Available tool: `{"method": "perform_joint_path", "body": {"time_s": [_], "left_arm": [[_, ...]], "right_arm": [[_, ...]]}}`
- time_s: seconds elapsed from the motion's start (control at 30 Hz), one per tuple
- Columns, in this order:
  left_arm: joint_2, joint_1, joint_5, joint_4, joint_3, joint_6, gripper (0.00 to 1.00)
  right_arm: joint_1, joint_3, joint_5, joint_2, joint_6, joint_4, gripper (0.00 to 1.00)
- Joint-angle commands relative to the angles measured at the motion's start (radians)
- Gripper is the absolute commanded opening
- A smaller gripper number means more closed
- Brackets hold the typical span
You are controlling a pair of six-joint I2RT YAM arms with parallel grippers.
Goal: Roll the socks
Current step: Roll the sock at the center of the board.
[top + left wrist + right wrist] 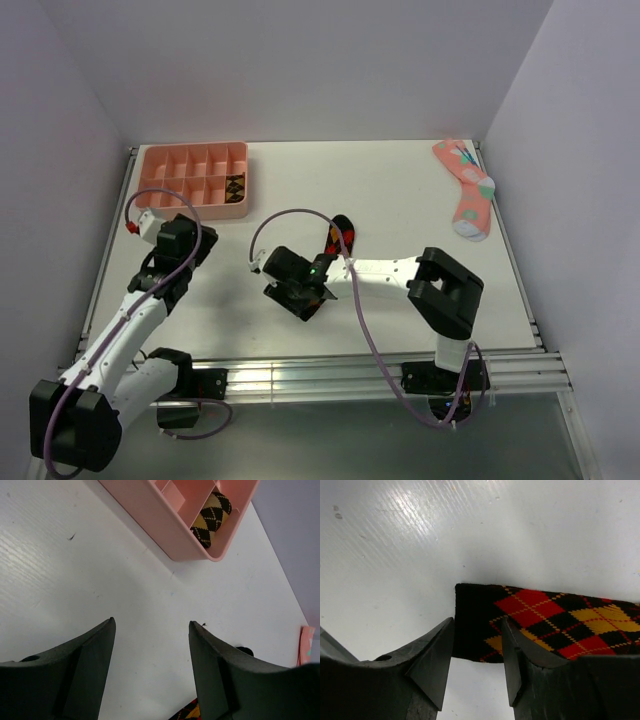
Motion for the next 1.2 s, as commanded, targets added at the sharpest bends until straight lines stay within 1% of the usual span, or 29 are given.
{"method": "perform_joint_path", "body": {"time_s": [0.0, 0.2, 0.3, 0.57, 1.0, 1.17], "left_arm": [[0.0, 0.057, 0.097, 0.068, 0.042, 0.072, 0.66], [0.005, 0.111, 0.148, 0.092, 0.035, 0.102, 0.66], [0.014, 0.128, 0.17, 0.102, 0.032, 0.111, 0.65], [0.034, 0.148, 0.2, 0.128, 0.021, 0.123, 0.65], [0.066, 0.154, 0.21, 0.143, 0.018, 0.131, 0.64], [0.084, 0.155, 0.22, 0.155, 0.019, 0.131, 0.64]], "right_arm": [[0.027, 0.047, 0.052, 0.031, 0.032, 0.032, 0.5], [0.04, 0.054, 0.064, 0.058, 0.034, 0.029, 0.49], [0.045, 0.054, 0.079, 0.065, 0.034, 0.021, 0.46], [0.047, 0.021, 0.148, 0.032, 0.017, 0.007, 0.45], [0.079, 0.008, 0.104, 0.031, 0.011, -0.027, 0.46], [0.082, 0.003, 0.101, 0.058, 0.009, -0.036, 0.46]]}}
